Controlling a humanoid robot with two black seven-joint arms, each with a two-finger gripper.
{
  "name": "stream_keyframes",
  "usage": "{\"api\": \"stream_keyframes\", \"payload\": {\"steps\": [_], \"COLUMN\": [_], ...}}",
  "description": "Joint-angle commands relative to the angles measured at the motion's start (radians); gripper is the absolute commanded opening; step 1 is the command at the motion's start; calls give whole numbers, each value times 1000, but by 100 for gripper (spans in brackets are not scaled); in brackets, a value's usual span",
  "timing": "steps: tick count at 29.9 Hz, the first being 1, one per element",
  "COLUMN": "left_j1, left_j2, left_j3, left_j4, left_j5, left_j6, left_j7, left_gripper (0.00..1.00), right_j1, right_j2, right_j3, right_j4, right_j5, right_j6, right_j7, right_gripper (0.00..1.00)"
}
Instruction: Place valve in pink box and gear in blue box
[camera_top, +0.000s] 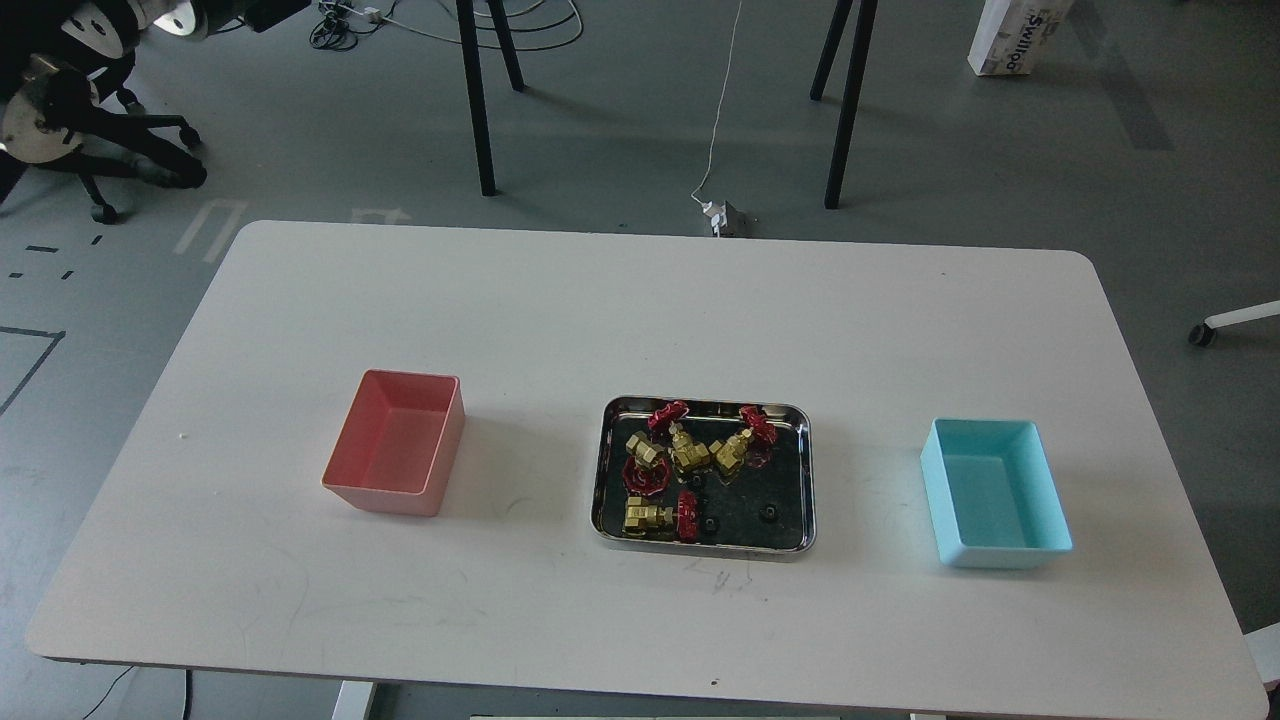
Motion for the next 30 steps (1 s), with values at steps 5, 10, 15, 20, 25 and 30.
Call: {"api": "stream_keyframes", "payload": {"steps": [5,10,15,20,25,30], "left_j1": [13,19,17,19,19,46], "left_j2": [-1,3,4,-42,-85,-171], "left_j3": [-25,-89,-41,48,231,395], "left_j4": [-8,9,-4,-62,-191,-214], "left_j5": [45,29,108,347,771,1290], "left_j6": [-34,-69,-103,-60,14,60], "left_j7": [-100,-148,-310,-334,-329,-305], "left_gripper": [100,100,100,100,99,99], "right_j1": [-1,-1,-1,9,31,65], "right_j2": [-6,-5,0,-1,0,0], "right_j3": [8,11,43,55,55,54], "right_j4": [20,20,15,20,21,24], "right_j5": [0,-1,-1,-10,-14,-20], "right_j6": [-5,-6,-44,-58,-58,-58], "right_j7": [-1,2,15,7,2,1], "right_gripper": [99,99,99,99,99,99]}}
